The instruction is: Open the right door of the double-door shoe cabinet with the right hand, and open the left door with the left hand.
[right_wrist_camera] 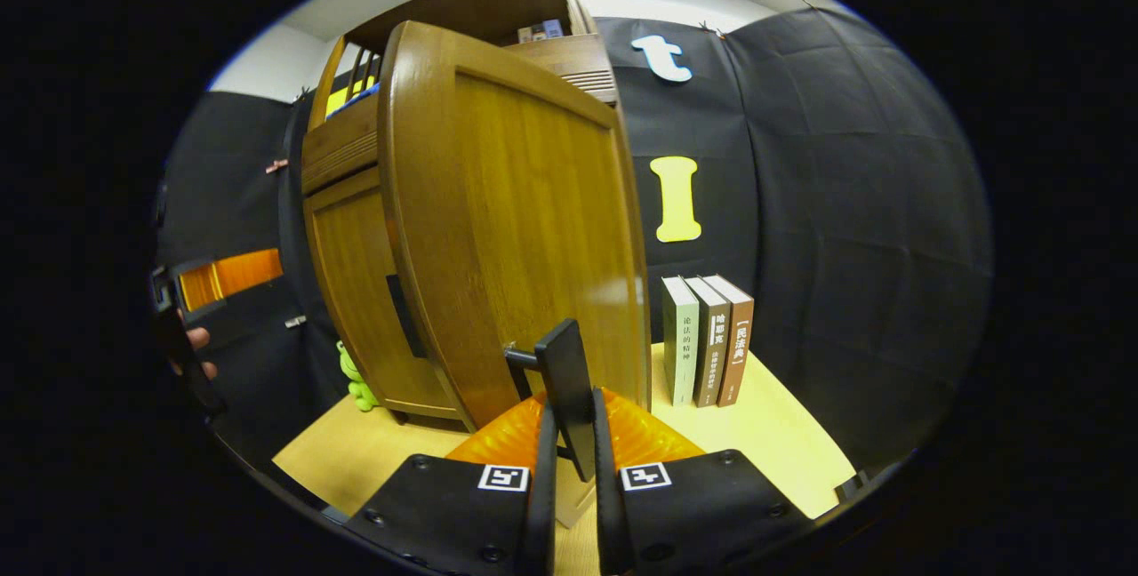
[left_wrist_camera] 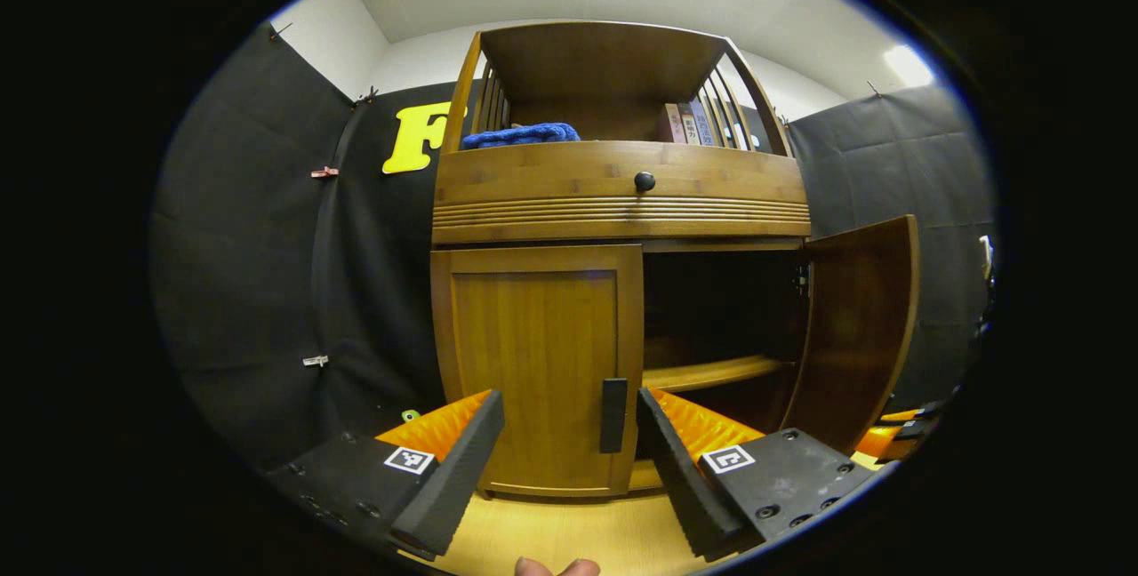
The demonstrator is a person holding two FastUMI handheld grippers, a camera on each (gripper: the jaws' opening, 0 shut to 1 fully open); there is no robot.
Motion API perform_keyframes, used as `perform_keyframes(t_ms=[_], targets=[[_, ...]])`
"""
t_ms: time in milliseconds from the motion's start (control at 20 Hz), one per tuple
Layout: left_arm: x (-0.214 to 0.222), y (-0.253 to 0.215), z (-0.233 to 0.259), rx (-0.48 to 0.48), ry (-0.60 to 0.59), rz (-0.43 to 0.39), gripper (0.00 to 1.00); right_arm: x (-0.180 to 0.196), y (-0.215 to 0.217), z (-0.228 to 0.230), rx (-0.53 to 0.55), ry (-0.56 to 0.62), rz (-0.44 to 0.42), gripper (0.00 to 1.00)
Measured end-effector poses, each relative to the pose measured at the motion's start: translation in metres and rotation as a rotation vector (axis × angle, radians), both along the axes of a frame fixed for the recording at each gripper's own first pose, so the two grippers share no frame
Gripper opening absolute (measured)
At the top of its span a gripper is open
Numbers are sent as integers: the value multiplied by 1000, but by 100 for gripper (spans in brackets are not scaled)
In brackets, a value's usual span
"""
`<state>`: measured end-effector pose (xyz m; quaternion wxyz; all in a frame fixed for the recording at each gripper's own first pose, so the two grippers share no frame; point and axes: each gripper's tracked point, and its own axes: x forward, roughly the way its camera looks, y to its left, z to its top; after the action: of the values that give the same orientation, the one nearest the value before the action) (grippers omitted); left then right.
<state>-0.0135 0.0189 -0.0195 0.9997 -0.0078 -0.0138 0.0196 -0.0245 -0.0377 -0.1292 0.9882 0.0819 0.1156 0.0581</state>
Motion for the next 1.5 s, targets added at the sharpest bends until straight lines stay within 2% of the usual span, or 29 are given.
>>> perform_keyframes(t_ms=[150, 350, 700, 900, 1000, 1050, 1150, 1300, 1400, 1450, 1500], targets=[[11, -19, 0, 0, 7, 6, 94, -12, -22, 1, -17, 2, 11, 18], [22, -43, 3, 19, -3, 3, 93, -17, -59, 9, -40, -16, -6, 18], [46, -62, 3, -23, 9, 12, 93, -18, -117, 25, -53, -43, -62, 18], [60, -65, -3, -16, 23, 19, 93, -20, -120, 32, -69, -54, -55, 18], [65, -66, -7, -14, 32, 22, 93, -23, -126, 35, -120, -59, -66, 18], [68, -67, -8, -17, 35, 21, 93, -28, -132, 39, -162, -64, -82, 28], [73, -69, -12, -18, 40, 14, 93, -34, -152, 50, -220, -106, -138, 56], [85, -67, -21, 6, 41, 10, 93, -45, -171, 74, -219, -202, -211, 97], [97, -67, -32, 23, 49, 1, 93, -52, -197, 72, -229, -212, -286, 98], [104, -64, -39, 40, 60, 3, 93, -54, -195, 68, -207, -195, -281, 95], [112, -60, -47, 57, 75, 9, 93, -58, -194, 65, -184, -173, -284, 98]])
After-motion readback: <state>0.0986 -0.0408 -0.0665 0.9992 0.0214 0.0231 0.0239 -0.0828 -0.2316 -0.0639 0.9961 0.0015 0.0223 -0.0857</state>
